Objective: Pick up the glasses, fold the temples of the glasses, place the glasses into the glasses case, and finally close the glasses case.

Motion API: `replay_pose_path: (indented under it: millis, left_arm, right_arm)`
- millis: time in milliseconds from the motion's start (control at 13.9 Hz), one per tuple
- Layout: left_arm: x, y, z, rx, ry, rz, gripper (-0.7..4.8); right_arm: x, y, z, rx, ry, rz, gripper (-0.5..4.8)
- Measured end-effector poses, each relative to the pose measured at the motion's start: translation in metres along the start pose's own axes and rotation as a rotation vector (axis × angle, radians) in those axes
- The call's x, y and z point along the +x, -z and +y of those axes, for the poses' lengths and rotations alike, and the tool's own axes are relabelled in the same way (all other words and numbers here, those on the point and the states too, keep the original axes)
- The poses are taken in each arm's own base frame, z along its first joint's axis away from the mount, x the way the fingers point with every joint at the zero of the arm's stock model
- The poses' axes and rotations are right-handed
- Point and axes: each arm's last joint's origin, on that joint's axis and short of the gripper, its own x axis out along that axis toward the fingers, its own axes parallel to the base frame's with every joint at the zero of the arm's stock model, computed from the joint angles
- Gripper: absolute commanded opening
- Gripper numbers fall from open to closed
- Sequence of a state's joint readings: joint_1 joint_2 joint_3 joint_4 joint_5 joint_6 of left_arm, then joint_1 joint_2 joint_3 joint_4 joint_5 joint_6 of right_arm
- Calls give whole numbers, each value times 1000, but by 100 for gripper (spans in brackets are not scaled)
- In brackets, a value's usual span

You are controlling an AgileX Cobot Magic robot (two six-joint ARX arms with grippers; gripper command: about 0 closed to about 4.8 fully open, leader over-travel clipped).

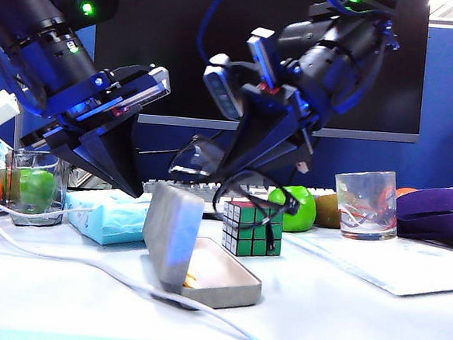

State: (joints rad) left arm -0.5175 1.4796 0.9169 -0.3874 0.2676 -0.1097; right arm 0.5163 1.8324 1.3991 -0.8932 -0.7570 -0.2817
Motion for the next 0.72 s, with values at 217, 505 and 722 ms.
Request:
replay_pose_path:
  millis: [217,505,722]
  left_arm:
    - [0,0,0,0,0,1,-3]
    - [0,1,0,-3,-1,11,-2]
    - [0,2,0,-5,-2,18,-2]
  right_arm:
    - [-2,-2,-5,159,-6,-30,-5]
    - [14,-3,-21,404,-16,-19,-5]
    - [23,-4,-31,431,-17,-26,-5]
